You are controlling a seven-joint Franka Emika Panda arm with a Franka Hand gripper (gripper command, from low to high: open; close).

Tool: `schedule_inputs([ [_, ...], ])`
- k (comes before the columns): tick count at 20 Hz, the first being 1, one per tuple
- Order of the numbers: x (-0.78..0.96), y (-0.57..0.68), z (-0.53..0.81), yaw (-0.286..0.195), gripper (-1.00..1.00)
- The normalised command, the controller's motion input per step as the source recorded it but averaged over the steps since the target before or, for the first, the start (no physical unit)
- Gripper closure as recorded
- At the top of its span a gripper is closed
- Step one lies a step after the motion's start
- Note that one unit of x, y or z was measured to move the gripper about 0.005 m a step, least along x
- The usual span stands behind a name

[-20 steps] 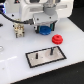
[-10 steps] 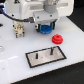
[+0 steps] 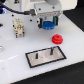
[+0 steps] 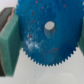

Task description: Insert the blue gear onto the right peg, followed by the red gear

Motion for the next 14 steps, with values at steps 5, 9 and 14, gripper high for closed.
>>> schedule_inputs([
  [5,0.82,-0.07,0.52,0.0,1.0],
  [9,0.83,-0.12,0.49,0.0,1.0],
  [14,0.87,-0.15,0.42,0.0,1.0],
])
